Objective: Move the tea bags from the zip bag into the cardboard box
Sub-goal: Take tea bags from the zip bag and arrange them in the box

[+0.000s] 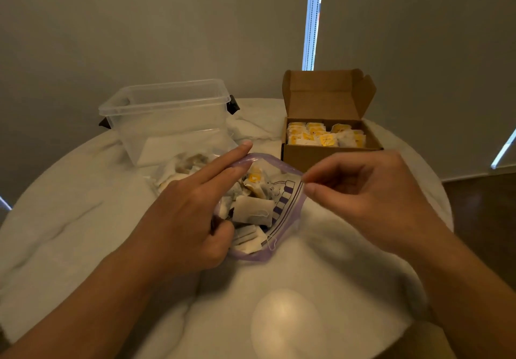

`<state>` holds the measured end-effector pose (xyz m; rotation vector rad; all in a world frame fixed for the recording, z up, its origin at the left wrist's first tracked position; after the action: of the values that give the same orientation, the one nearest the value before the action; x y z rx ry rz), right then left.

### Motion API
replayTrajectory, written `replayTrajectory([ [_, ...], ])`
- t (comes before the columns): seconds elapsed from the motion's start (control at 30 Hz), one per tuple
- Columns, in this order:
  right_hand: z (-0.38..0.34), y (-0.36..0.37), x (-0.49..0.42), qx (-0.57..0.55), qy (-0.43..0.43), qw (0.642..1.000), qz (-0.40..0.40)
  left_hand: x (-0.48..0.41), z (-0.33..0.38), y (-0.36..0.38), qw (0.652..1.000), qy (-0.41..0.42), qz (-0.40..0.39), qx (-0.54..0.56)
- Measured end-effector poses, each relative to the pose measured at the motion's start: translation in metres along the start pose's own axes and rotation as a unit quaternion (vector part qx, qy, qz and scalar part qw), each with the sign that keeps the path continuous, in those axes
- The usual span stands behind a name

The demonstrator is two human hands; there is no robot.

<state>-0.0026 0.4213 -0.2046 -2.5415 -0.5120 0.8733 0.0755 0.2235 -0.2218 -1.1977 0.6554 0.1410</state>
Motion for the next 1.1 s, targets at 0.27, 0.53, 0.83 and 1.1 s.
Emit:
replayTrajectory([
  [0.27, -0.006, 0.07, 0.014, 0.118, -0.051, 0.985, -0.116, 0.001, 0.0, 0.0, 1.0, 0.014, 0.021, -0.001],
  [0.53, -0.001, 0.074, 0.01, 0.213, -0.03, 0.96, -0.181, 0.002, -0.003, 0.001, 0.999, 0.021, 0.04, -0.001],
  [0.83, -0.011, 0.083, 0.008, 0.239, -0.148, 0.924, -0.258, 0.002, -0.002, 0.001, 0.999, 0.024, 0.044, -0.003],
  [1.1, -0.011, 0.088, 0.007, 0.219, -0.237, 0.921, -0.219, 0.001, -0.004, 0.002, 0.999, 0.024, 0.041, 0.001],
])
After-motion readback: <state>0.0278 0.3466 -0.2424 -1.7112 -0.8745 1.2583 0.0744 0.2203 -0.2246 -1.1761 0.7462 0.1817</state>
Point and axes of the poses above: each hand's wrist, its own x-axis away from the middle knuckle, its own y-axis out of the palm, z = x × y, the point moved 5 cm from there along -x, towards the middle knuckle, and after that the axes turned 2 degrees about z, right-handed, at the moved point
